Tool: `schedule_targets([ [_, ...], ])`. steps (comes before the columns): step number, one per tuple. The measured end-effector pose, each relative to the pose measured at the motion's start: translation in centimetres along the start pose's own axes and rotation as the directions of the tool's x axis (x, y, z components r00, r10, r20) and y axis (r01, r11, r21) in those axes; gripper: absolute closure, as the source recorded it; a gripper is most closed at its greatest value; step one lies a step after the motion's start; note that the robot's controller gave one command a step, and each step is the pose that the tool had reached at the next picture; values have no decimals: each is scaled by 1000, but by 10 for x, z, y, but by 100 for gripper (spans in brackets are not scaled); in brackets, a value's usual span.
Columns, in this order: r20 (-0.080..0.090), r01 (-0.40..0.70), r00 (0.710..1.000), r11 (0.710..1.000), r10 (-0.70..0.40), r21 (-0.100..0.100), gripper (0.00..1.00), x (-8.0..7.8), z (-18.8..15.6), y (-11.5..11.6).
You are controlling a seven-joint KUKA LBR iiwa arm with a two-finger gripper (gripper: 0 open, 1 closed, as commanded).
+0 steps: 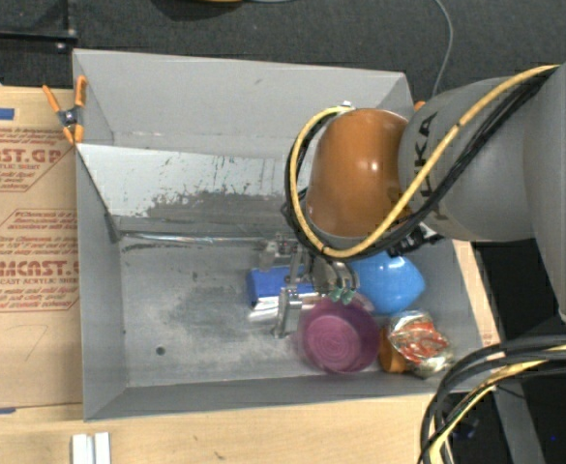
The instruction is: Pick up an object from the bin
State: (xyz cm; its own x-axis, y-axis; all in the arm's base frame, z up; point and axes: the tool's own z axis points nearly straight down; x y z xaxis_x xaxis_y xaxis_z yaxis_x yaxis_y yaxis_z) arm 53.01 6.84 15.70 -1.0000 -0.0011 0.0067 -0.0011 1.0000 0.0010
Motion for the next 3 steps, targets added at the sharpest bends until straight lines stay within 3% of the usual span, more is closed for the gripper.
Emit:
schedule_targets([
  [1,8,-1,1000,1000,1,-1,0,-2,-4,0],
  [2,1,-20,1000,1000,20,1,0,-48,89,-63],
  [3,16,-121,992,993,122,-4,0,-60,17,-48],
])
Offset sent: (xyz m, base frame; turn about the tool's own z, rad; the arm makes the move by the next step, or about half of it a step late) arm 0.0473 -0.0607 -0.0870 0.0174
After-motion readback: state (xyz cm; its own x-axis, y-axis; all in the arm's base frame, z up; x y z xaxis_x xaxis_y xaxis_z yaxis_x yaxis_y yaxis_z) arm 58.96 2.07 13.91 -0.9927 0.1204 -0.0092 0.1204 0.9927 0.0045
